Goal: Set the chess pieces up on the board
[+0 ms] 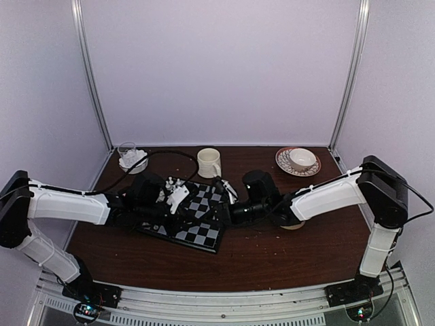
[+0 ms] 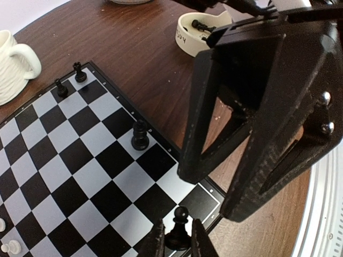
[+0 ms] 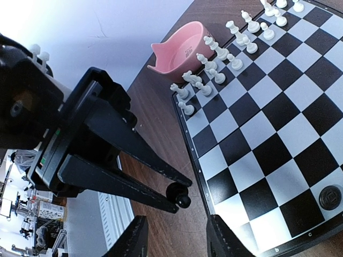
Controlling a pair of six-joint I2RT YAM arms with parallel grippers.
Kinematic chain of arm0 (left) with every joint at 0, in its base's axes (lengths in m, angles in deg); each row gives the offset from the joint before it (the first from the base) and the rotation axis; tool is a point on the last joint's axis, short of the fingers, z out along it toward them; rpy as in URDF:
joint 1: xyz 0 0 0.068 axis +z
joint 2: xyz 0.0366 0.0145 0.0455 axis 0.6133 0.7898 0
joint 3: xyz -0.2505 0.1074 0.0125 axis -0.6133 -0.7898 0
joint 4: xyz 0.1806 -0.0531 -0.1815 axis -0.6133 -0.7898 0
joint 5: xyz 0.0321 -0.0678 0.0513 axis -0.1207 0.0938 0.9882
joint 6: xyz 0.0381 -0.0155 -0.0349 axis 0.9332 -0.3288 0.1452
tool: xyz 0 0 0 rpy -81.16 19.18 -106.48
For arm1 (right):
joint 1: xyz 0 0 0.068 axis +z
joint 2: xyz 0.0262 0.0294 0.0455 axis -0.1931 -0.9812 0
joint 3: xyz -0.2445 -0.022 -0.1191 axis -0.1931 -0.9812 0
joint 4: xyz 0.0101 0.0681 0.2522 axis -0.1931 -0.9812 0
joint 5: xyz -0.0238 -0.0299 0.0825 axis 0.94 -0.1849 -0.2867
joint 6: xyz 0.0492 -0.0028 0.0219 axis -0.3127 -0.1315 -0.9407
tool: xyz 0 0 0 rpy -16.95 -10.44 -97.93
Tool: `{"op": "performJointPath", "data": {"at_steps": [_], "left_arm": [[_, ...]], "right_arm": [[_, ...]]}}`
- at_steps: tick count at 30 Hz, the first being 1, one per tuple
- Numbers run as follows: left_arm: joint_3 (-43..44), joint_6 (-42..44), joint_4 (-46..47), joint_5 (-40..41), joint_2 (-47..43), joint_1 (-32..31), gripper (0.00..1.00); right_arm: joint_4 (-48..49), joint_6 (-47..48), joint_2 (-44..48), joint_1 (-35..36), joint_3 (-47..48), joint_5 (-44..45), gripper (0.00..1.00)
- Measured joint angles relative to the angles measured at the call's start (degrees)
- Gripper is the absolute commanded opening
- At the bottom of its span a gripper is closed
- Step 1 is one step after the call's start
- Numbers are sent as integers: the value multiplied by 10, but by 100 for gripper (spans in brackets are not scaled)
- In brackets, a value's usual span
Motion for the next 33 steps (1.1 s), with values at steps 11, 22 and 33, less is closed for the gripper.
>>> {"op": "performJointPath", "data": {"at_steps": [11,22,33], "left_arm": [[-3,11,8,-7,-2,-8,11],[-15,34,19,8,-8,-22,10],[-30,51,38,46,-26,-32,10]], "right_arm": [[26,-64,-15,0,7,-17,40],[75,-123,-42,-2,7,-47,29],[95,-148,-45,-5,7,-62,29]]}}
